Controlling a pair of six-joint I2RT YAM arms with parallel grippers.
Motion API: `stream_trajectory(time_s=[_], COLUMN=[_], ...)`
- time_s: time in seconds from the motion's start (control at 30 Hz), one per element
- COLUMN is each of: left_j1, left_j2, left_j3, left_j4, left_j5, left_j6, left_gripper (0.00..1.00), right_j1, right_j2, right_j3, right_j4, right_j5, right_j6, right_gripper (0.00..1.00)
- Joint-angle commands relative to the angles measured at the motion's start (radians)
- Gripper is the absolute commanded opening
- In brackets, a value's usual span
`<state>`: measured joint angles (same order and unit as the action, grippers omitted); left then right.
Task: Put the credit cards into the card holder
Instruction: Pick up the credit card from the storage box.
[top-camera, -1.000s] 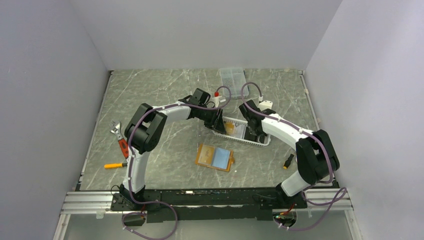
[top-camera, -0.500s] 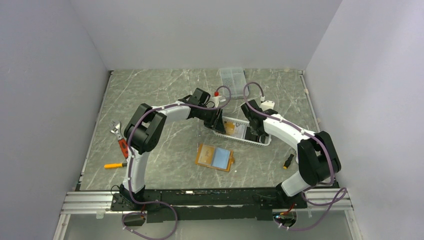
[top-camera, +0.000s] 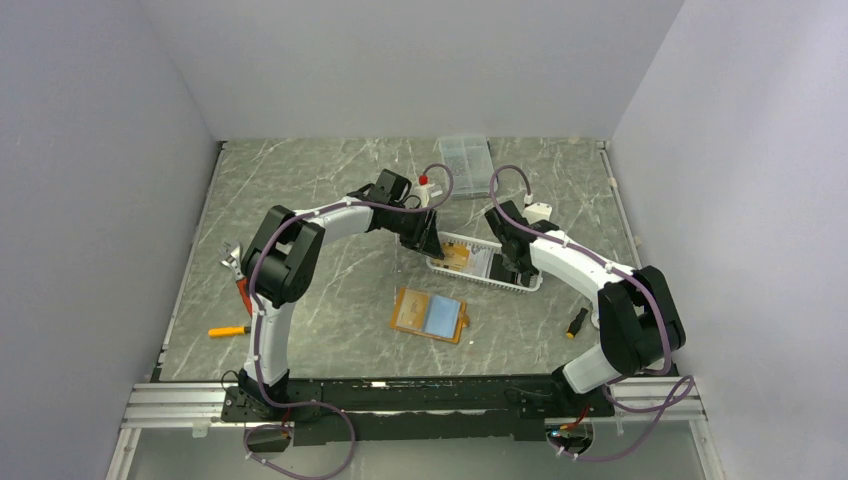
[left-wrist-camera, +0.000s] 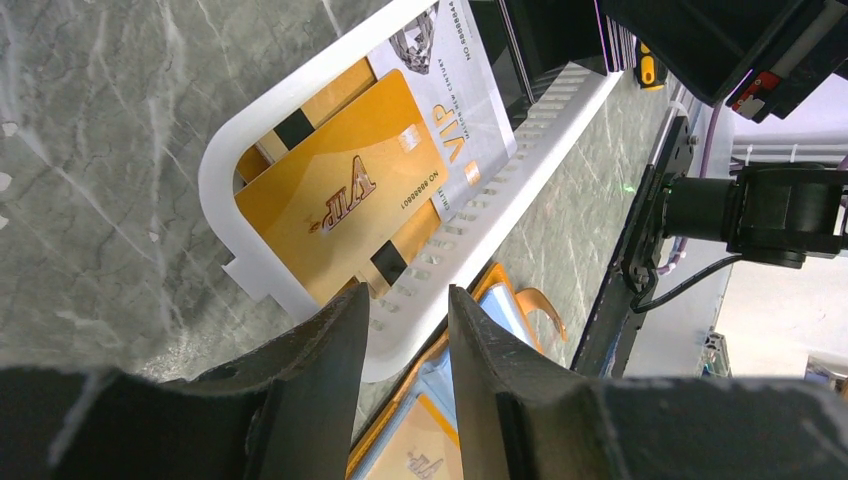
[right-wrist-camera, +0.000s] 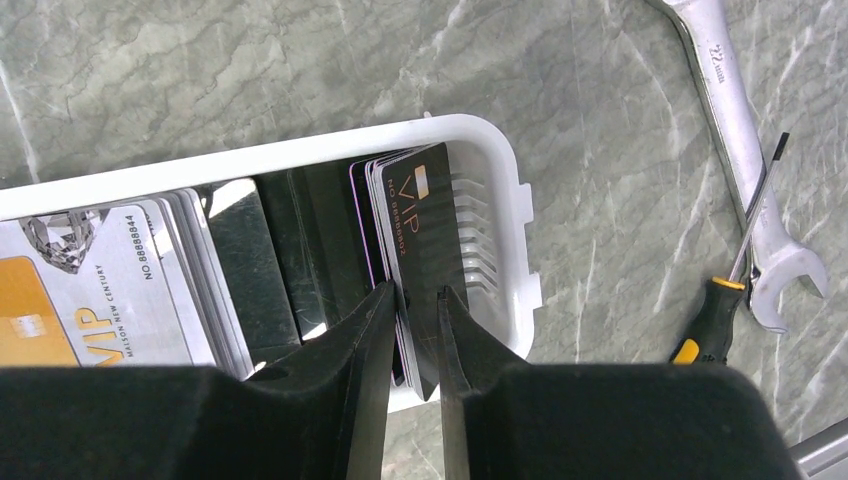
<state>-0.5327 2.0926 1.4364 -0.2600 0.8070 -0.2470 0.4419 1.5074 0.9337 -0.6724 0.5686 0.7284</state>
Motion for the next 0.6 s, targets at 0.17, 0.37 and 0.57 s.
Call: stream_trajectory(time_s=[0.17,0.37,0.57], left_j1=[0.019,0.021,0.022], left_j2=[-0.011,-0.008,-0.001], left_j3=[0.02,0.03,0.031], left_j4=[-0.056,-0.067,-0.07], left_j5=[-0.094,-0.098,-0.101], left_j6=[0.054,0.062,0.066], left_gripper=[0.42,0.42,0.42], right_j1=[-0.018,-0.043,-0.063], right_j2=[0.016,-0.014,-0.06], right_j3=[-0.015,-0.025,-0.024], right_j4=[-0.223,-0.252,-0.274], right_j5=[-0.001,-0.004,0.003], right_j6=[-0.02,0.0,0.012], right_gripper=[0.3,0.34,0.35])
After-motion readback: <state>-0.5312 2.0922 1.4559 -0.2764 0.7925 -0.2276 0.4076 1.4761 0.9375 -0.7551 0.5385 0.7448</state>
